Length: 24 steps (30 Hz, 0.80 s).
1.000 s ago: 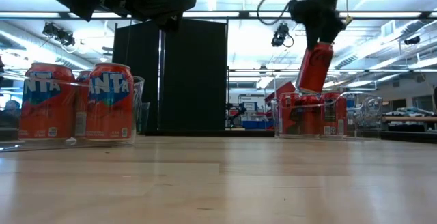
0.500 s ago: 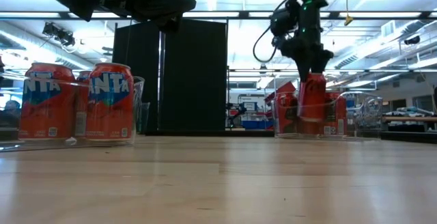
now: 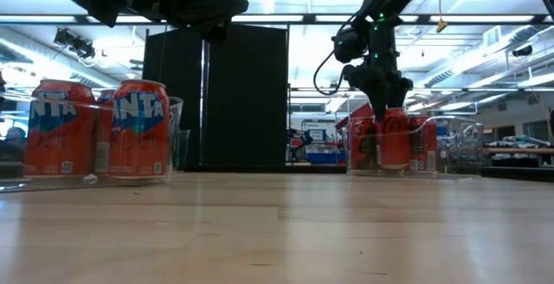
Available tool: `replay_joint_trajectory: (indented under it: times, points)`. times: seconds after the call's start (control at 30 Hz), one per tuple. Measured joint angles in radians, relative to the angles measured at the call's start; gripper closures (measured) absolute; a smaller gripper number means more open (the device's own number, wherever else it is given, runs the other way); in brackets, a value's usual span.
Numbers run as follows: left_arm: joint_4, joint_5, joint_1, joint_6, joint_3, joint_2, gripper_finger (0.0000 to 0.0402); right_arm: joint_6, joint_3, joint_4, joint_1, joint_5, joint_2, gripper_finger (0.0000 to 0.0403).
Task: Sort soda cans
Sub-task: Put the red and black soda can into the top right transparent bin
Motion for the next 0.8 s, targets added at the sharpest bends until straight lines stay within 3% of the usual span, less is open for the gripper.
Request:
replay_joint_trajectory:
  times: [0.3,0.8]
  points:
    - [-0.011,0.0,0.0,0.0,0.0,0.0,0.0394,-0.039,-0.001,0.023,0.0,0.004,0.044,0.0121]
    - [-0.022,0.0,0.0,-0.001,0.0,0.0,0.0394,-0.112,-0.001,0.019,0.007,0.058,0.04,0.0056]
